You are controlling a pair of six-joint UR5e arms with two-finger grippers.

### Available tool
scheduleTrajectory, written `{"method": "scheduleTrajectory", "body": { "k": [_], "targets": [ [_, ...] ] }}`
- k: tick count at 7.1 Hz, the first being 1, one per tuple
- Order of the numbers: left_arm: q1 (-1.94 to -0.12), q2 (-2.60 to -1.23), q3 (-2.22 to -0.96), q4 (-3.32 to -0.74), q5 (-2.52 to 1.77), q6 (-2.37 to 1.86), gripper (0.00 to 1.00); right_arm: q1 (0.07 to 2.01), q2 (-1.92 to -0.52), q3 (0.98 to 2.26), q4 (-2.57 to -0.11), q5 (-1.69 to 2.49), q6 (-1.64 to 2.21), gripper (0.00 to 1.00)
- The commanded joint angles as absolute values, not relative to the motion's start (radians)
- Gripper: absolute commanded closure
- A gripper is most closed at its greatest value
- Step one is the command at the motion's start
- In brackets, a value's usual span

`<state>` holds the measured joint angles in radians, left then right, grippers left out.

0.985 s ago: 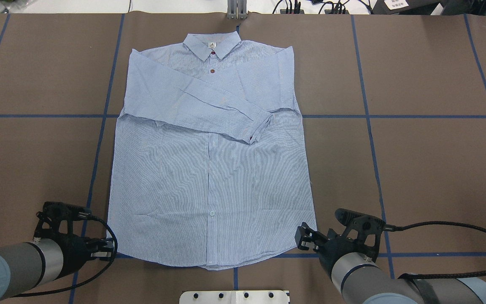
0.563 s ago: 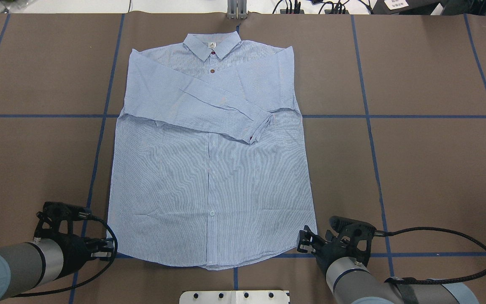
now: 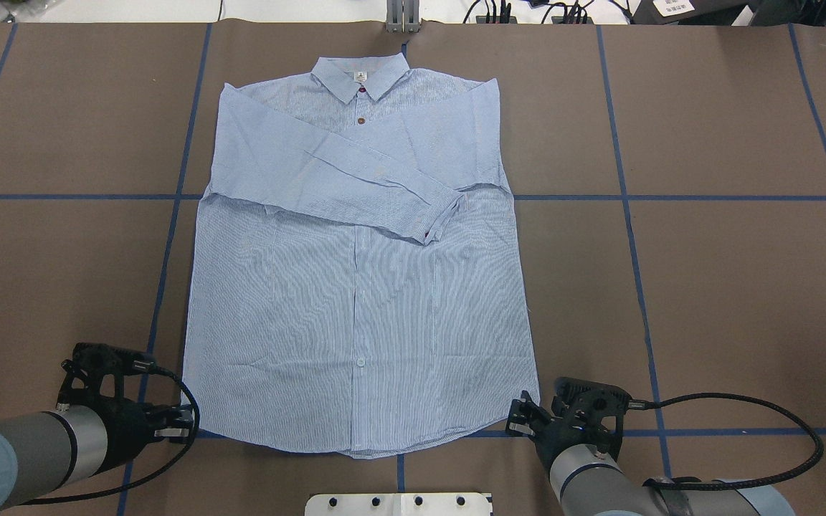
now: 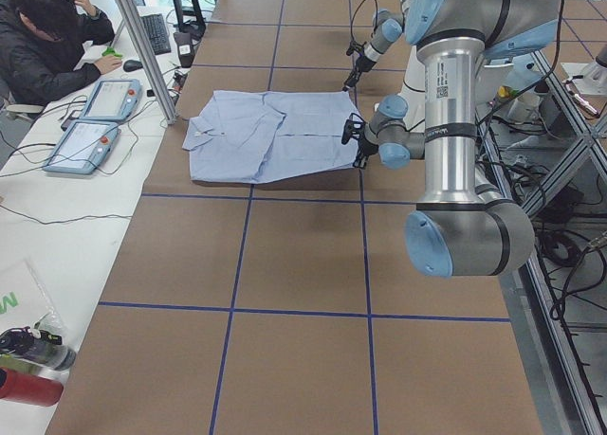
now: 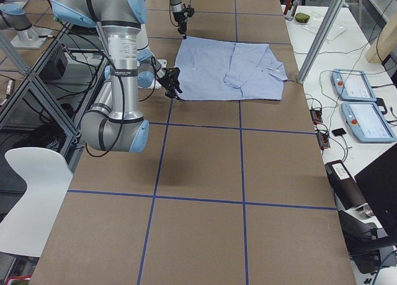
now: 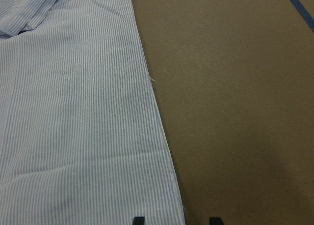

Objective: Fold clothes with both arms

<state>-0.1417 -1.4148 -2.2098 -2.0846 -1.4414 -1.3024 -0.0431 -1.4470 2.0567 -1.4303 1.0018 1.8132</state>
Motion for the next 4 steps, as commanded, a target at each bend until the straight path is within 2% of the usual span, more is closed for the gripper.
{"method": "scheduleTrajectory", "body": {
  "k": [1, 4],
  "targets": [
    [-0.141, -1.416, -2.210, -2.085, -1.442, -1.302, 1.00, -0.049, -1.445, 2.046, -1.439, 1.002, 1.813, 0.49],
    [-0.143, -1.416, -2.210, -2.085, -1.442, -1.302, 1.00, -0.055, -1.443, 2.037, -1.439, 1.000, 1.813, 0.54]
  ]
}}
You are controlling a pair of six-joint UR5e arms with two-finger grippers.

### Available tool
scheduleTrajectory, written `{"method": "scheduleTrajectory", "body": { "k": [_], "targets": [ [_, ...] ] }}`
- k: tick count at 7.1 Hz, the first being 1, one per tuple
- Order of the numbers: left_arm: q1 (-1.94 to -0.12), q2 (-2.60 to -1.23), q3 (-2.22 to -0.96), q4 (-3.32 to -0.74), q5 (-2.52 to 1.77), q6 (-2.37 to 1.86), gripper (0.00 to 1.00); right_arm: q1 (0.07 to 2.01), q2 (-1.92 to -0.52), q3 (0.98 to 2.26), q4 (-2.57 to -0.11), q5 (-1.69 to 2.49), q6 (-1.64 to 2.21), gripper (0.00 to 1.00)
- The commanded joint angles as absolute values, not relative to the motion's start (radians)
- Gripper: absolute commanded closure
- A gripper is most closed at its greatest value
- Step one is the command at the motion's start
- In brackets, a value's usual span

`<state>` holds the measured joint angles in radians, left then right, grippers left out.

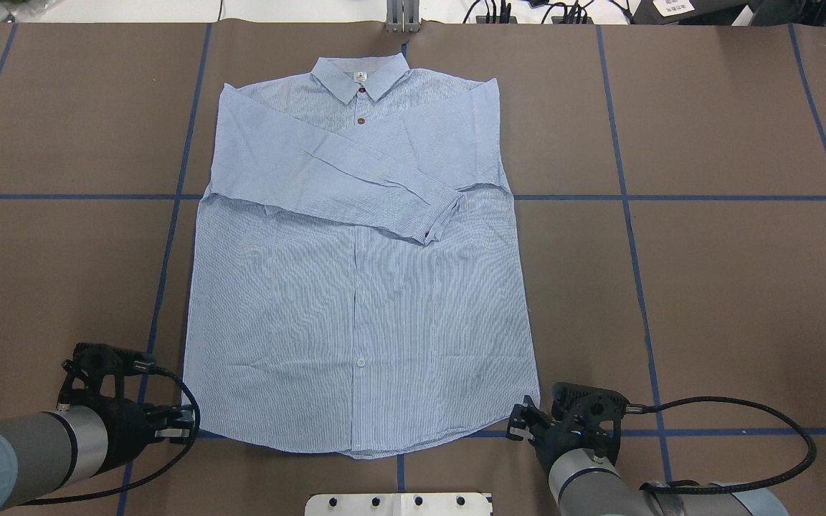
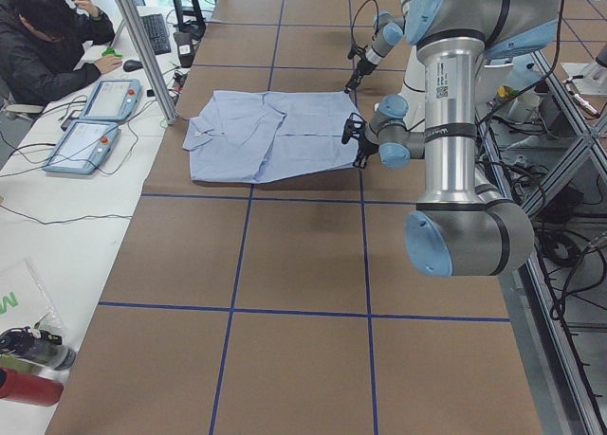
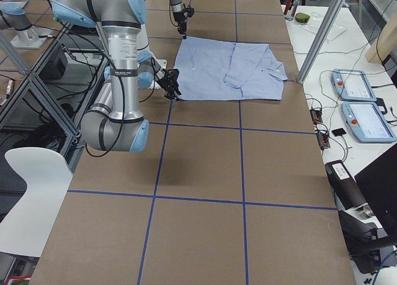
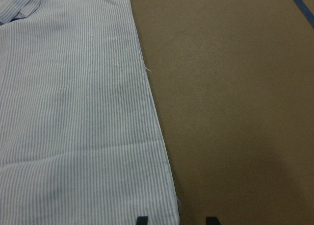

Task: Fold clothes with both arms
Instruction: 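Close both grippers on the hem corners nearest the robot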

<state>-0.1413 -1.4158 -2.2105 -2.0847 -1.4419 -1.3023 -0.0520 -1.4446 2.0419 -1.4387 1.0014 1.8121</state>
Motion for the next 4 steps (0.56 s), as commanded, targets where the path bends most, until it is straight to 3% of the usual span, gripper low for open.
{"method": "scheduleTrajectory", "body": {
  "k": [1, 4],
  "targets": [
    [-0.143, -1.414, -2.210, -2.085, -1.442, -1.302, 1.00, -0.057, -1.442, 2.037, -1.439, 0.999, 1.813, 0.54],
    [-0.143, -1.413, -2.212, -2.085, -1.442, -1.302, 1.00, -0.058, -1.433, 2.028, -1.439, 0.996, 1.813, 0.55]
  ]
}}
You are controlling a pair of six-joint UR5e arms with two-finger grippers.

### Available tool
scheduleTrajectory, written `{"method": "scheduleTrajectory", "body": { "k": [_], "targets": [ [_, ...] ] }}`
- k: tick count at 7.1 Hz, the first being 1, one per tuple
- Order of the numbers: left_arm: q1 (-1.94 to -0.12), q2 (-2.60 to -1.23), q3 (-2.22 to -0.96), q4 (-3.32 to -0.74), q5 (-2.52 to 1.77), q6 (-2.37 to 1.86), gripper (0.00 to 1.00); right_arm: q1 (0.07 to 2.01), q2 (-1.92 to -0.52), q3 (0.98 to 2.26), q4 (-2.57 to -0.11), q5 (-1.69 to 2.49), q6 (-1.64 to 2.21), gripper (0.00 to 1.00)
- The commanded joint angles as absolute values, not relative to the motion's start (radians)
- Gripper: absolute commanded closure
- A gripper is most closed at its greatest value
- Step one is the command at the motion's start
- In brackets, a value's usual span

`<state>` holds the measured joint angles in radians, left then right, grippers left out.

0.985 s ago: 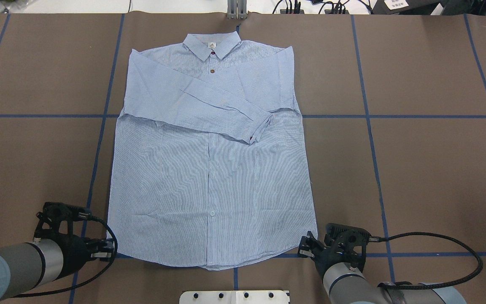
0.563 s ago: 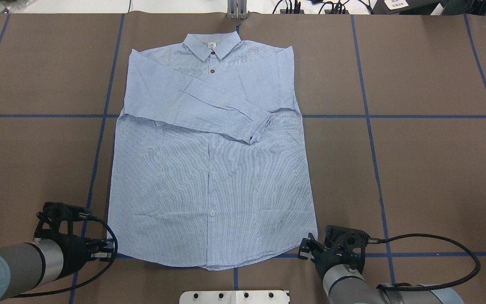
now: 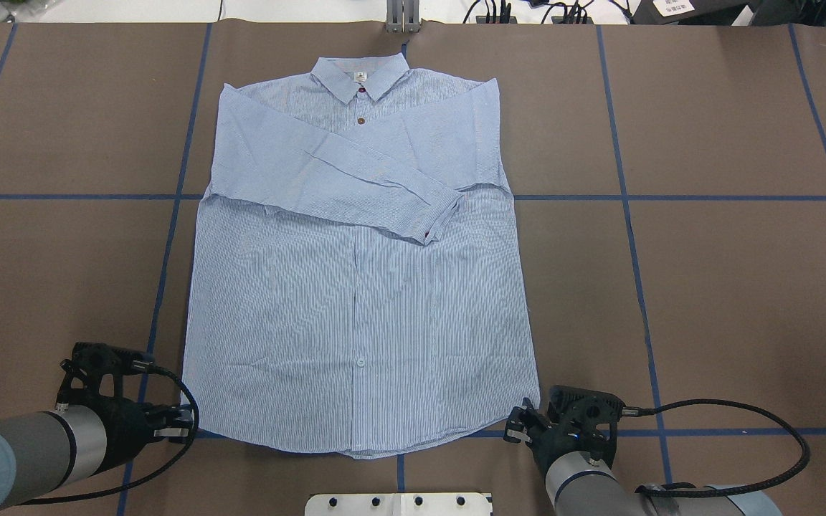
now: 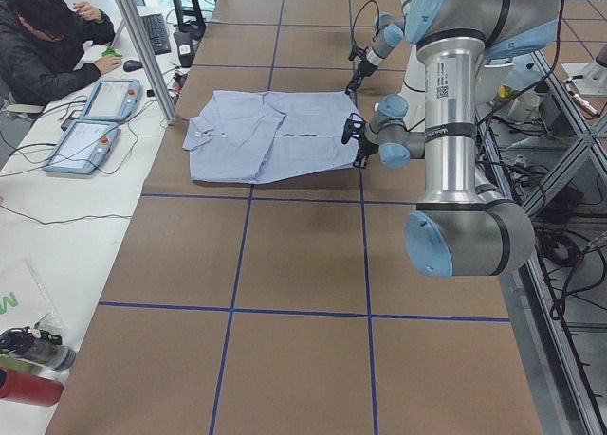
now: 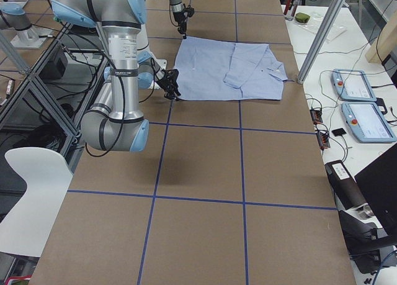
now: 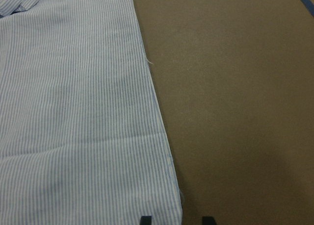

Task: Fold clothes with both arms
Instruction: 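Close both grippers on the hem corners nearest the robot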

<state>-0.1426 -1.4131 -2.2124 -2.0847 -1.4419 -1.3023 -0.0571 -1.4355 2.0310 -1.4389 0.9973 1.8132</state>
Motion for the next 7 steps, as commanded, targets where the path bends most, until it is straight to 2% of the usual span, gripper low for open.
{"method": "scheduleTrajectory", "body": {
  "k": [1, 2, 4, 5, 6, 7],
  "targets": [
    [-0.143, -1.414, -2.214, -2.085, -1.442, -1.301, 1.00, -0.058, -1.433, 2.023, -1.437, 0.996, 1.813, 0.56],
    [-0.143, -1.414, -2.214, -2.085, -1.443, -1.301, 1.00, -0.058, -1.430, 2.022, -1.439, 0.996, 1.813, 0.57],
    [-0.143, -1.414, -2.217, -2.085, -1.442, -1.301, 1.00, -0.058, -1.427, 2.019, -1.437, 0.994, 1.813, 0.64],
    [-0.143, -1.413, -2.217, -2.085, -1.442, -1.301, 1.00, -0.058, -1.410, 2.014, -1.439, 0.988, 1.813, 0.79],
    [-0.143, -1.413, -2.220, -2.085, -1.442, -1.301, 1.00, -0.057, -1.392, 1.999, -1.439, 0.983, 1.815, 1.00],
    [-0.143, -1.413, -2.220, -2.085, -1.442, -1.301, 1.00, -0.055, -1.390, 1.997, -1.439, 0.974, 1.815, 1.00]
  ]
}}
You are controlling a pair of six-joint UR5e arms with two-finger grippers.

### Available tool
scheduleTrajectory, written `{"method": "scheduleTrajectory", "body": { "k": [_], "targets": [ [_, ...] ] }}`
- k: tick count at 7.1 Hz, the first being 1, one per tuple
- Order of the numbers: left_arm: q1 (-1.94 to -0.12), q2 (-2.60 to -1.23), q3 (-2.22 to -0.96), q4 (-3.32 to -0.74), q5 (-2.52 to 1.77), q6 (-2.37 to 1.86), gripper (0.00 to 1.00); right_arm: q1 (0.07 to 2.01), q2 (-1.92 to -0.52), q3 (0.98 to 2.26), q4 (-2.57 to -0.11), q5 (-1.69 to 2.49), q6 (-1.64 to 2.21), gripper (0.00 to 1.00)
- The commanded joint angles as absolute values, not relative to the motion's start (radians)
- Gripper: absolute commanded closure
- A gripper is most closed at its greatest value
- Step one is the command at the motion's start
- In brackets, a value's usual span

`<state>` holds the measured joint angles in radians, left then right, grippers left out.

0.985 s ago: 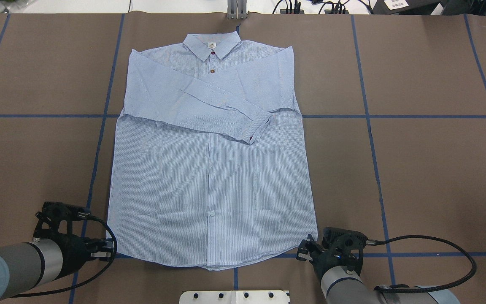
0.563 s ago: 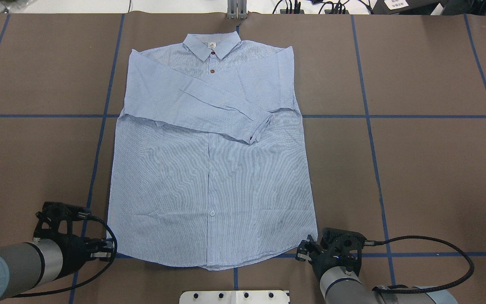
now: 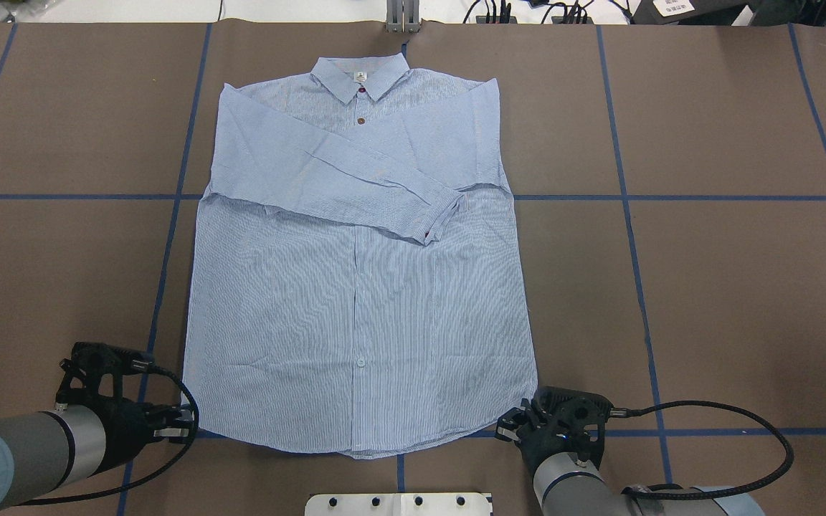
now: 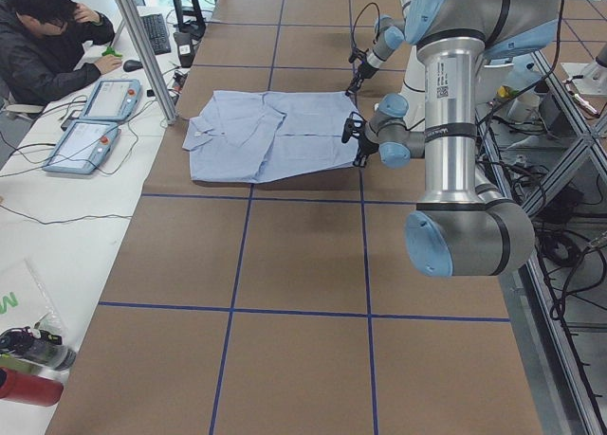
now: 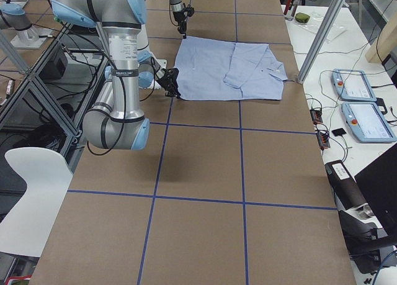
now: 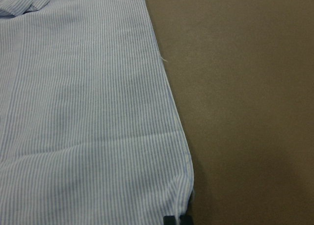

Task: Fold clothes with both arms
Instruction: 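Close both grippers on the hem corners nearest the robot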

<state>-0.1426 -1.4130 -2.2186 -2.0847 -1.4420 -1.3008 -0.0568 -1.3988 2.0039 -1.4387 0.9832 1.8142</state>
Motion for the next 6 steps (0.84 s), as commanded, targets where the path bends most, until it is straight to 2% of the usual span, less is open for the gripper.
{"method": "scheduleTrajectory", "body": {
  "k": [1, 2, 3, 6],
  "targets": [
    [-0.143, -1.414, -2.220, -2.085, -1.442, -1.301, 1.00, -0.049, -1.391, 2.000, -1.439, 0.974, 1.813, 1.00],
    [-0.143, -1.416, -2.221, -2.085, -1.442, -1.301, 1.00, -0.043, -1.390, 2.026, -1.439, 0.976, 1.810, 1.00],
    [-0.143, -1.419, -2.236, -2.085, -1.443, -1.301, 1.00, -0.037, -1.402, 2.104, -1.469, 0.982, 1.807, 1.00],
    [-0.152, -1.382, -2.435, -2.050, -1.520, -1.299, 1.00, -0.037, -1.391, 2.537, -1.896, 1.080, 1.807, 1.00]
  ]
}}
